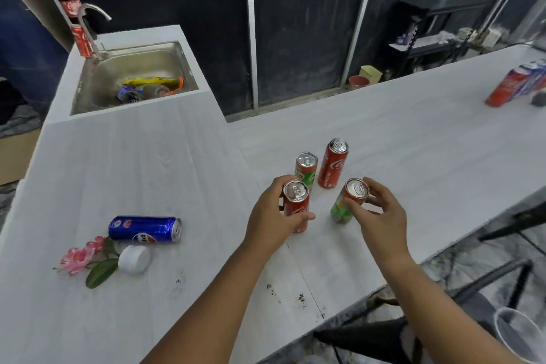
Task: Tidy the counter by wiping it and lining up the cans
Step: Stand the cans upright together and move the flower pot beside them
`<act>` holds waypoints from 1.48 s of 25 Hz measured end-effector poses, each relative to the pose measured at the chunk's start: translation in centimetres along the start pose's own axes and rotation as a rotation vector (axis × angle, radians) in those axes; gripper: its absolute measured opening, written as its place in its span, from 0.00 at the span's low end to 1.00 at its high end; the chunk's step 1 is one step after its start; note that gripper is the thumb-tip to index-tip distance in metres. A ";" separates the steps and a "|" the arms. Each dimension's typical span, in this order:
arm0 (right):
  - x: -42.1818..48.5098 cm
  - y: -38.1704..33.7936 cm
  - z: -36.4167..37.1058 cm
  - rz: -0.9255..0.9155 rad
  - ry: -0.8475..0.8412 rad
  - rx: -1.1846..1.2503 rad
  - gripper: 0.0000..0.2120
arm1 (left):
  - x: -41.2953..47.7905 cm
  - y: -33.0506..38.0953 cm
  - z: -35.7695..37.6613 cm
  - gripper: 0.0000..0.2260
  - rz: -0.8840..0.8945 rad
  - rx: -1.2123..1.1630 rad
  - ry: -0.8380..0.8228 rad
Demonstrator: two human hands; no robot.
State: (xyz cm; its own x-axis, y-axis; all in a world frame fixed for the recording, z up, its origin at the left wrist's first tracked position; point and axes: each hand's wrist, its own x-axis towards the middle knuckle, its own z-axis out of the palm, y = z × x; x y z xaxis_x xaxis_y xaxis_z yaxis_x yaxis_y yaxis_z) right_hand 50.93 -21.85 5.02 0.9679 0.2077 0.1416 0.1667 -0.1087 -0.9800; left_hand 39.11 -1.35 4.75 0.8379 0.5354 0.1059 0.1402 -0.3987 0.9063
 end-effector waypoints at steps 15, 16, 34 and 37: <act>3.6 2.8 -0.7 0.003 -0.090 -0.084 0.33 | 2.1 0.0 5.3 0.46 -0.041 -0.009 -0.005; 3.6 2.9 -0.7 0.015 -0.099 -0.099 0.34 | 1.9 -0.1 5.3 0.45 -0.055 -0.020 -0.008; -11.3 2.2 8.3 0.052 -0.349 -0.257 0.16 | -13.5 -9.3 -10.1 0.26 -0.203 0.127 0.271; -12.6 0.9 12.3 0.017 -0.451 -0.254 0.15 | -16.5 -10.1 -14.0 0.23 -0.211 0.193 0.347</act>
State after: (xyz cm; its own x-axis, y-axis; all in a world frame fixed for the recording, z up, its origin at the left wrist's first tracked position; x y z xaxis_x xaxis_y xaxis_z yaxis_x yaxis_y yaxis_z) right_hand 36.57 -12.57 0.66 0.8028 0.5962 -0.0032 0.2464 -0.3366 -0.9088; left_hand 16.51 4.28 -0.39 0.5587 0.8248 0.0875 0.4126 -0.3679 0.8333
